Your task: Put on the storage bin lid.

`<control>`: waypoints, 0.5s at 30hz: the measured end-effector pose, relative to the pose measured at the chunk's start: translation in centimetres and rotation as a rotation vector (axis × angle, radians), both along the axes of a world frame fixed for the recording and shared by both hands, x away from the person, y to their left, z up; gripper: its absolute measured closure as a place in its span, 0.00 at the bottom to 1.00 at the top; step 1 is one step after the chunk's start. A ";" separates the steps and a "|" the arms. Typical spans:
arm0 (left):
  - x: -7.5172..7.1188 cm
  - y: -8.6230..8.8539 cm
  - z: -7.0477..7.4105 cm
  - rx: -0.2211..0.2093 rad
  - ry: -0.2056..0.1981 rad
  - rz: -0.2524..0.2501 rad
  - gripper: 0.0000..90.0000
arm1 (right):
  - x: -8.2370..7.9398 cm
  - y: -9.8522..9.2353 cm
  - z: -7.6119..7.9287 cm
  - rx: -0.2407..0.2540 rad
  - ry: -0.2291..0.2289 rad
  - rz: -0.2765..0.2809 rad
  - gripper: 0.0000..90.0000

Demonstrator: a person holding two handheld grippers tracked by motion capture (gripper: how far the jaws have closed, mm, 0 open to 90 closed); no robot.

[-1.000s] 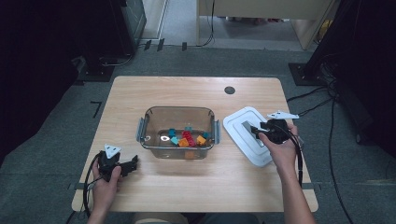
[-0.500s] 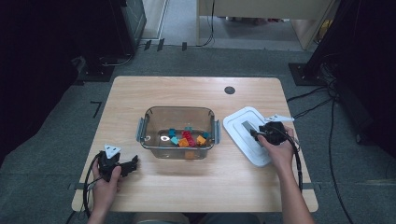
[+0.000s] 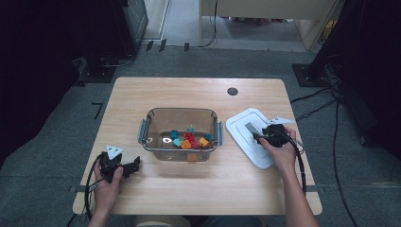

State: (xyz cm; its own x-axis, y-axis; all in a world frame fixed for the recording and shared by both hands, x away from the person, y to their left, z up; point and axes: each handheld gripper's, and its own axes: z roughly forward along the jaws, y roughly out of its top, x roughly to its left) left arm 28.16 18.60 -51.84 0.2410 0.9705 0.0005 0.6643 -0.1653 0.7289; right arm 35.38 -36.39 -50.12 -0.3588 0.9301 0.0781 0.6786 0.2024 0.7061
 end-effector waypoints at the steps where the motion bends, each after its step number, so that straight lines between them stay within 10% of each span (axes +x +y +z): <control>1: 0.0 0.0 0.0 0.000 0.000 0.000 0.13 | 0.0 0.0 0.0 -0.005 -0.004 -0.006 0.55; 15: 0.0 0.0 0.0 0.000 -0.001 0.001 0.13 | -0.1 0.4 -0.4 -0.013 -0.015 0.024 0.62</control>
State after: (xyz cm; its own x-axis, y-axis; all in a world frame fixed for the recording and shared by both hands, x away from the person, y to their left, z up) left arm 28.12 18.60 -51.85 0.2403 0.9707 0.0007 0.6638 -0.1648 0.7295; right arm 35.30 -36.02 -50.50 -0.3823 0.9221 0.0603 0.6626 0.2280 0.7134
